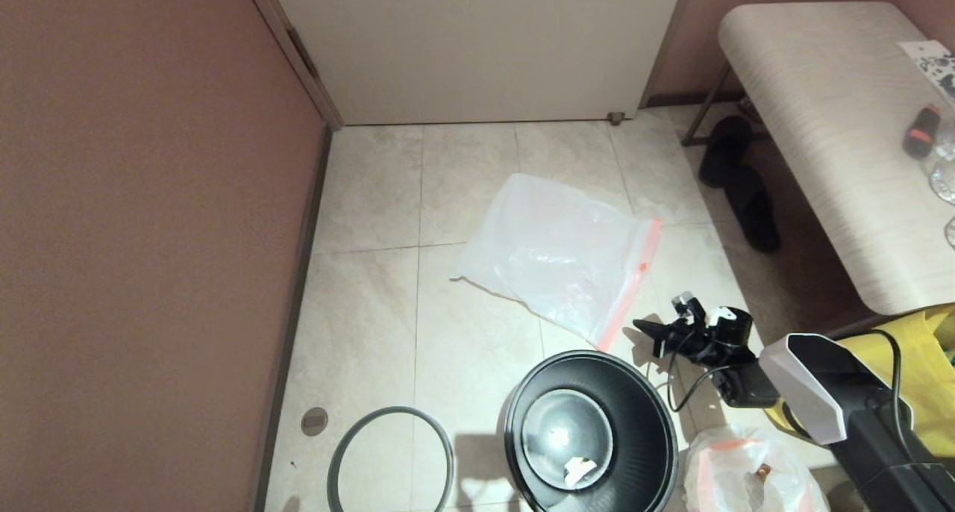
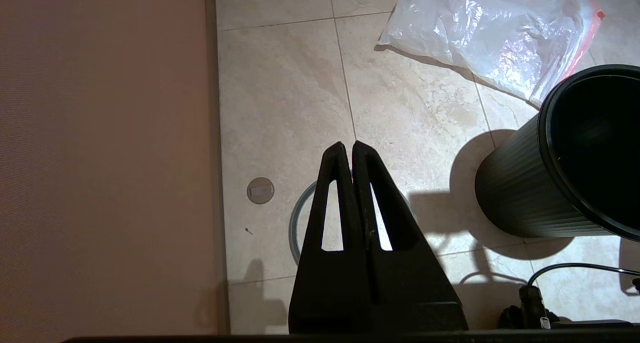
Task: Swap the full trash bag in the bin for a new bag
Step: Pick up a new trash bag
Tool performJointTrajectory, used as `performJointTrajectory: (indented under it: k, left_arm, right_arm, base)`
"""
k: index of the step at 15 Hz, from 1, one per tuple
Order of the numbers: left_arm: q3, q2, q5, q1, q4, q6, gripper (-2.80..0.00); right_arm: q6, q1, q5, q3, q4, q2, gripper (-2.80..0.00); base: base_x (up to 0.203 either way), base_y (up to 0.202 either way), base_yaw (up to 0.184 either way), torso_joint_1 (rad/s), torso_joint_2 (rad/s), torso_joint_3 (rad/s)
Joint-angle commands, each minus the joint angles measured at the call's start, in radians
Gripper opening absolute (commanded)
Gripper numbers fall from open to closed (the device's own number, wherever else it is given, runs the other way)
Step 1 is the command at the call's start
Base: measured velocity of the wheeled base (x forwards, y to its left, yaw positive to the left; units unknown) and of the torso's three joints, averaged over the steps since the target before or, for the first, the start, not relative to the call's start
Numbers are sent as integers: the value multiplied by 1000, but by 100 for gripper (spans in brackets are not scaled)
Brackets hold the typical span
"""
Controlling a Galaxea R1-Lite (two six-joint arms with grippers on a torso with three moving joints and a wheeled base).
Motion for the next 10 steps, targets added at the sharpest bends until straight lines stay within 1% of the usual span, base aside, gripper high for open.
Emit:
performJointTrajectory:
  k: [1, 4, 5, 6, 8, 10]
  left_arm:
    - [0, 1, 0, 0, 0, -1, -280]
    - [0, 1, 2, 0, 2, -2, -280]
    - [0, 1, 2, 0, 0, -6, -280]
    - [0, 1, 2, 0, 0, -6, -280]
    - [0, 1, 2, 0, 0, -9, -280]
    - [0, 1, 2, 0, 0, -9, -280]
  right_arm:
    - [-7, -32, 2, 7, 26, -46, -280]
    - [-26, -72, -38, 24, 180, -239, -280]
    - [-24, -80, -60, 66, 225, -351, -280]
    - [-12, -86, -80, 143, 261, -490, -280]
    - [46, -80, -114, 316, 334, -804, -280]
    - [98, -37, -177, 459, 441, -1108, -280]
  base:
    - [0, 0, 0, 0, 0, 0]
    - [0, 0, 0, 0, 0, 0]
    - [0, 0, 0, 0, 0, 0]
    - [0, 0, 0, 0, 0, 0]
    - [0, 0, 0, 0, 0, 0]
    - [0, 0, 0, 0, 0, 0]
